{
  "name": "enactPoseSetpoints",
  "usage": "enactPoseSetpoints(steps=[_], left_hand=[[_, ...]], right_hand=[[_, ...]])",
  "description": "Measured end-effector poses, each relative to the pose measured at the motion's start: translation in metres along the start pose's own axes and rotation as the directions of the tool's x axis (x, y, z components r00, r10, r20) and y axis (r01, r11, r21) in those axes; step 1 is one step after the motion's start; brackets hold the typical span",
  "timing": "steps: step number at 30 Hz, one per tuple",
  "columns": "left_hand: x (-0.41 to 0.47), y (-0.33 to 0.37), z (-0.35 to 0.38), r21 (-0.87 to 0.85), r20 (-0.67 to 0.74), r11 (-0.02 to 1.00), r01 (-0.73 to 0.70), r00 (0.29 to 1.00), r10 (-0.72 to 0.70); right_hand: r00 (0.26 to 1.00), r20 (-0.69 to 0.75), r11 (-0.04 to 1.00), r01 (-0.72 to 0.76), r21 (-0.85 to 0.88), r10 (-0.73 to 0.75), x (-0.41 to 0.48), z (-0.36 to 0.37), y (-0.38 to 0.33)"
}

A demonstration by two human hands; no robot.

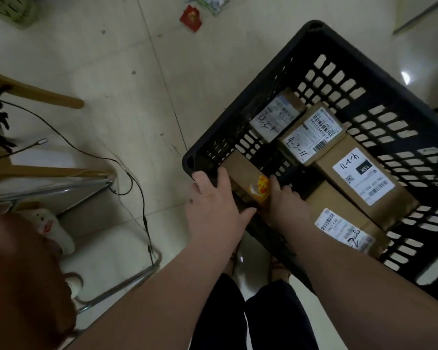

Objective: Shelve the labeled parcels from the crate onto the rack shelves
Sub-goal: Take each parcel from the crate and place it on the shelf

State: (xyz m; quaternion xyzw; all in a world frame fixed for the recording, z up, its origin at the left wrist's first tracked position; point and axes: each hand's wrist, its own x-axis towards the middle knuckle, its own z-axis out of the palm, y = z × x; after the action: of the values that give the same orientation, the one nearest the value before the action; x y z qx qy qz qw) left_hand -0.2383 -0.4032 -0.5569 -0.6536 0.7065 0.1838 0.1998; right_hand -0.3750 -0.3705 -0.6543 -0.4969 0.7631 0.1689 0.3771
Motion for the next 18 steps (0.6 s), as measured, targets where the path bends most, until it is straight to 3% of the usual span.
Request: enactPoseSetpoints(steps=[6, 11, 13, 15, 17, 18], left_hand=[[-0.004, -0.005, -0.012, -0.105, 0.059, 0.994, -0.015, 0.998, 0.021], [-0.004, -0.003, -0.051, -0.437, 0.112, 0.897, 0.061, 0.994, -0.013], [-0.005, 0.001, -0.073, -0.67, 0.159, 0.734, 0.108, 0.987, 0.0], [-0.007, 0.005, -0.096, -0.868, 0.263, 0.439, 0.232, 0.965, 0.012], [-0.012, 0.011, -0.119, -0.893, 0.427, 0.171, 0.416, 0.904, 0.029], [-0.016, 0.013, -0.13, -0.872, 0.488, 0.083, 0.483, 0.871, 0.061]], right_hand=[[0.983, -0.173, 0.974, -0.026, 0.224, 0.066, -0.02, -0.029, 0.013], [0.934, -0.345, 0.953, 0.012, 0.304, 0.098, -0.069, -0.074, 0.019], [0.89, -0.452, 0.953, 0.094, 0.287, 0.049, -0.094, -0.088, 0.022], [0.827, -0.561, 0.942, 0.201, 0.27, -0.016, -0.12, -0.101, 0.029], [0.704, -0.705, 0.919, 0.326, 0.22, -0.081, -0.144, -0.114, 0.039], [0.625, -0.774, 0.913, 0.367, 0.179, -0.099, -0.156, -0.12, 0.044]])
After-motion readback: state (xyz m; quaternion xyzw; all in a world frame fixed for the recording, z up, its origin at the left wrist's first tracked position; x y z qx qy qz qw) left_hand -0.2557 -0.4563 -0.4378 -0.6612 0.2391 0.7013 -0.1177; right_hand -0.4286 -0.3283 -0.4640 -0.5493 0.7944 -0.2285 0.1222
